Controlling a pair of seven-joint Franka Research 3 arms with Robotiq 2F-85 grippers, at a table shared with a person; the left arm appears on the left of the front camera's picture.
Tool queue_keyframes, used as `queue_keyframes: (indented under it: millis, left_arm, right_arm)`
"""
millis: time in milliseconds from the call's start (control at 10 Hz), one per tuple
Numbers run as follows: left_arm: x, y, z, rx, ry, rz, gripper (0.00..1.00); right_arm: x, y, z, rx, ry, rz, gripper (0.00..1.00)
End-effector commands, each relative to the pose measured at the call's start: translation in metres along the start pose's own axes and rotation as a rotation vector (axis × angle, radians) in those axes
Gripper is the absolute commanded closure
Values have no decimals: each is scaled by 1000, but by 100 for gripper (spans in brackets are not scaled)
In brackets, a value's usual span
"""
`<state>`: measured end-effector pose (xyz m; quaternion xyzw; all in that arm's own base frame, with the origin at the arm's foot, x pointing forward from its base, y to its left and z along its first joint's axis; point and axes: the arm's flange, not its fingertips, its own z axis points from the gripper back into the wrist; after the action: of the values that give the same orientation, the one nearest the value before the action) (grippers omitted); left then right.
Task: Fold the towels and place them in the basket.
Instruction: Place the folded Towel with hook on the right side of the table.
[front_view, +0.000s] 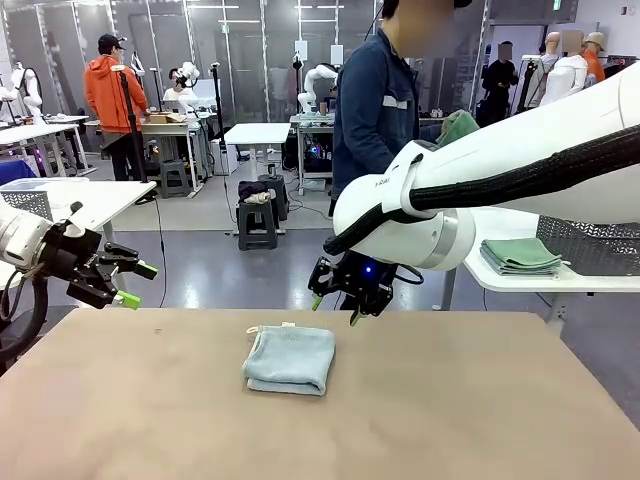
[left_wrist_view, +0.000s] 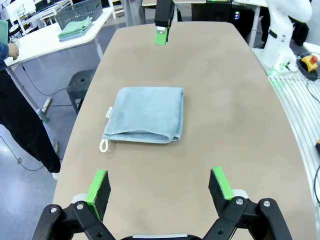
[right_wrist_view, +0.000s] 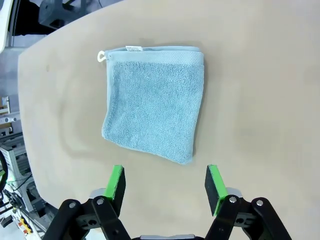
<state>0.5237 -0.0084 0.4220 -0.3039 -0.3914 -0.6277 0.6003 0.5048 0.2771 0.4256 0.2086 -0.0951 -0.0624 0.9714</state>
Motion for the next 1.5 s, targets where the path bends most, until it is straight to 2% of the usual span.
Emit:
queue_keyframes:
  millis: [0,700,1100,1400]
  left_arm:
    - [2,-1,0,3,1,-3,0]
    - [2,-1,0,3,1,-3,0]
    - [2,-1,0,3,1,-3,0]
    - [2,-1,0,3,1,-3,0]
  right_arm:
    - [0,2,0,-2,-7,-9,20]
    - [0,0,0,0,0,0,19]
    - [13,-31,-52,18,-22,-81,19]
    - [19,-46,-77,42,-20,-81,19]
